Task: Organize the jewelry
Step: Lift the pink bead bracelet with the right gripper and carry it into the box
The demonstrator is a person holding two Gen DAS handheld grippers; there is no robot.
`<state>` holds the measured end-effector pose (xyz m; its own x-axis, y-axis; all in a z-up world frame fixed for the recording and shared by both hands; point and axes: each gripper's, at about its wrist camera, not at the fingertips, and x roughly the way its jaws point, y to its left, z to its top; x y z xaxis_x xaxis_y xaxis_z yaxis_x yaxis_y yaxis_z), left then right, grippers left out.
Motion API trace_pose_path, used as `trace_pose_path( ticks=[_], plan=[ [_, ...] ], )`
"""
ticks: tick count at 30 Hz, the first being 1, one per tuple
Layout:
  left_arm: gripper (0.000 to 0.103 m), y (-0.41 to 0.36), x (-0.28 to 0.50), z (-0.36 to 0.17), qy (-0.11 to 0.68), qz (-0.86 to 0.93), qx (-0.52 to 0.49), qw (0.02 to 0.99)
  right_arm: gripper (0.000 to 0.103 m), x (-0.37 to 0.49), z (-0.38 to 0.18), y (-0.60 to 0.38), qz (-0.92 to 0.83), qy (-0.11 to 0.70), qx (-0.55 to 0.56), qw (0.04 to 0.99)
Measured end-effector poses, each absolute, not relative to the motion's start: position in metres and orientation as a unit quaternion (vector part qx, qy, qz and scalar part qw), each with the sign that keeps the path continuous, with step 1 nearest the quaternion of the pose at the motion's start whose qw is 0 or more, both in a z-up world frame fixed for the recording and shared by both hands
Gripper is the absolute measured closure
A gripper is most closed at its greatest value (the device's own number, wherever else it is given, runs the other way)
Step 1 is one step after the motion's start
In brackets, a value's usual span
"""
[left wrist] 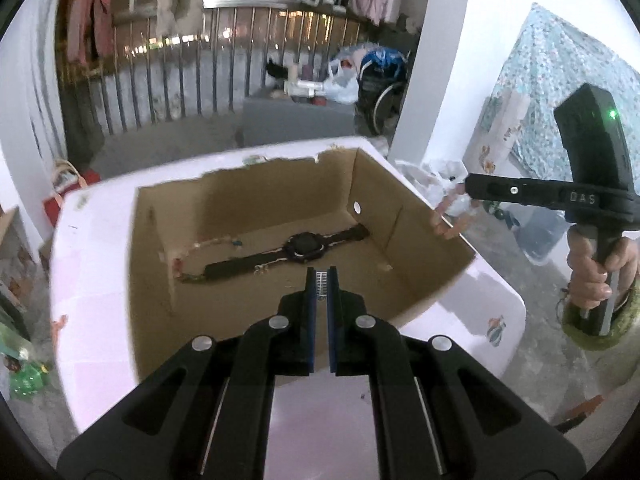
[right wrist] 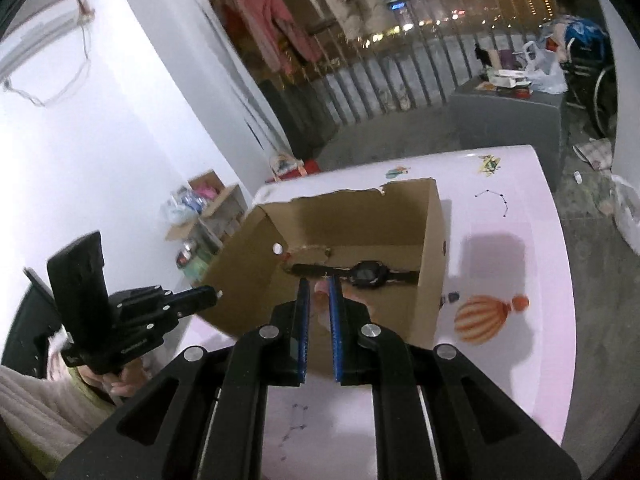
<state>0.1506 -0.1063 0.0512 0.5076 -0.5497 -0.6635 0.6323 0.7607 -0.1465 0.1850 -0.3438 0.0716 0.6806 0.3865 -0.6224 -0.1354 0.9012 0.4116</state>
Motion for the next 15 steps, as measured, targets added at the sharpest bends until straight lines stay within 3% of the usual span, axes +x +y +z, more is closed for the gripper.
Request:
trace_pose_path(
  ticks=[11, 14, 15],
  plan=[
    [0.099, -0.169, 0.222, -0.003, 0.461, -0.351, 0.043, 0.814, 0.093, 0.27, 0.036, -0.326, 0.139, 0.484, 0.077, 0.861],
    [0.083, -0.174, 0.229, -0.013, 0.48, -0.348, 0.034, 0.805, 0.092, 0.277, 0.029, -0.32, 0.135, 0.499, 0.052, 0.855],
    [0.083, -0.173, 0.231, -0.014, 0.481, -0.346, 0.028, 0.805, 0.092, 0.278, 0.027, -0.321, 0.135, 0.5, 0.05, 0.854]
  ],
)
